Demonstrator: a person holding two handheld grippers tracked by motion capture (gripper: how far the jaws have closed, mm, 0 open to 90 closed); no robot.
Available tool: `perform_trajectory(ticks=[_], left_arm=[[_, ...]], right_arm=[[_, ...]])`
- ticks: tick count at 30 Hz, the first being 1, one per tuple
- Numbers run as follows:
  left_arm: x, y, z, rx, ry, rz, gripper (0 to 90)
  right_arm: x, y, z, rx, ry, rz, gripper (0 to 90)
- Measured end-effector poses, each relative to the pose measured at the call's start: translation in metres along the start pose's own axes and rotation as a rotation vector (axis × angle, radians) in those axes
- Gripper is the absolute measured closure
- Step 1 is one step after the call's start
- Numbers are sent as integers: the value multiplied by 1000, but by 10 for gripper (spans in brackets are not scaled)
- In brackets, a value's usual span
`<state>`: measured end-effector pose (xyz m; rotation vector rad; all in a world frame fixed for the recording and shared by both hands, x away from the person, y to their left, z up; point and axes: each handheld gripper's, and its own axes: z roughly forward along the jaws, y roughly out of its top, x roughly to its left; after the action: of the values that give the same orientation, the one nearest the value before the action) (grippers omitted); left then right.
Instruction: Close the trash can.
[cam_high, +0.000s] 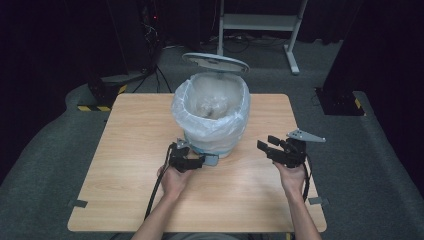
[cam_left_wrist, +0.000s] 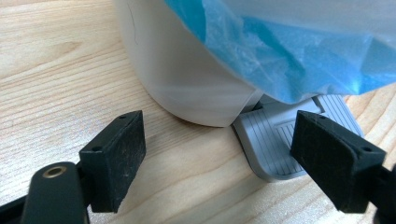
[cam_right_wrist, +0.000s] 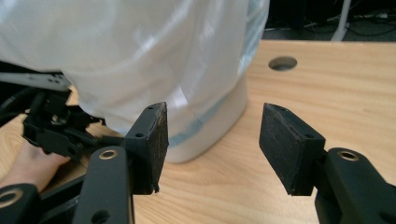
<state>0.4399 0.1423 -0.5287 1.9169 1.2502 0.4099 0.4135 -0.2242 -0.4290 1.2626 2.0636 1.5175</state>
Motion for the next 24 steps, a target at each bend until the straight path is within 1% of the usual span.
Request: perform_trajectory(ticks=[5,10,13,14,20,24], left_arm=[[-1,0,0,-1,-1,-1,179],[-1,0,1,-1,1,3,180],[-1,0,0,0,1,3,180],[-1,0,0,0,1,3,180],[-1,0,0,0,2,3,180],[-1,0,0,0,2,3,181]], right_arm=[[-4,-20,6,27,-24,18,420],[-9,-38,16,69,-72,24,411],[-11,-46,21,86,-106,8,410],[-10,-47,22,92,-113,7,410],[-10,-57,31,133,-156,-28,404],[-12,-63,36,151,-185,-42,397]])
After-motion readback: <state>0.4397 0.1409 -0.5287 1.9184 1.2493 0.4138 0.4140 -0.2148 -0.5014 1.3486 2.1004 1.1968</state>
